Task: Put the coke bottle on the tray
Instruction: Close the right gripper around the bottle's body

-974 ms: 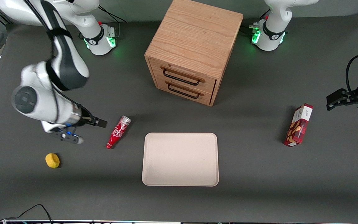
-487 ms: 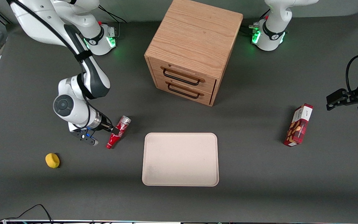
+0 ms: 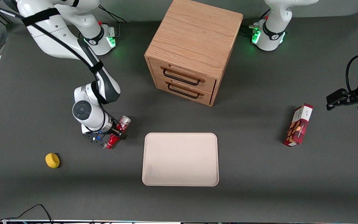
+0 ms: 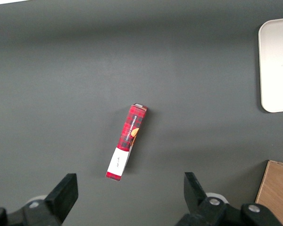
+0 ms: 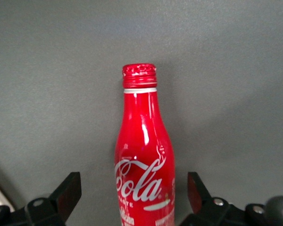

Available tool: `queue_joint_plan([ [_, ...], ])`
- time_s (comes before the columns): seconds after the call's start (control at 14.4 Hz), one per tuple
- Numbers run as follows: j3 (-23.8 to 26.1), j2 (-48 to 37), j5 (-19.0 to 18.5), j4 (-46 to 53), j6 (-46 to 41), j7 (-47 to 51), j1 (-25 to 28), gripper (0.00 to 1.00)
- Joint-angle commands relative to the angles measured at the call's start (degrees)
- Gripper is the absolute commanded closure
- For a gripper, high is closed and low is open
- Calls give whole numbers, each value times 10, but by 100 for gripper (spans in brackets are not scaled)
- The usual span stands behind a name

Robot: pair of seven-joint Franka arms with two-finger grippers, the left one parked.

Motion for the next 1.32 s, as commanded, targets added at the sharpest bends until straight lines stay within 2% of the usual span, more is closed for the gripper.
queue_joint_plan([
  [0.0, -1, 12, -22, 7, 13, 31, 8, 1],
  [0.14, -1, 14, -23, 7, 14, 31, 9, 5],
  [0.21, -1, 14, -25, 7, 14, 30, 9, 19],
  [0.28, -1, 16, -36, 7, 14, 32, 9, 51],
  [0.35, -1, 16, -48, 4, 14, 36, 9, 94],
  [0.42, 0, 16, -53, 4, 14, 37, 9, 100],
  [0.83, 0, 3, -54, 4, 0, 33, 7, 100],
  [1.25, 12, -143, -37, 60, -219, -35, -20, 100],
])
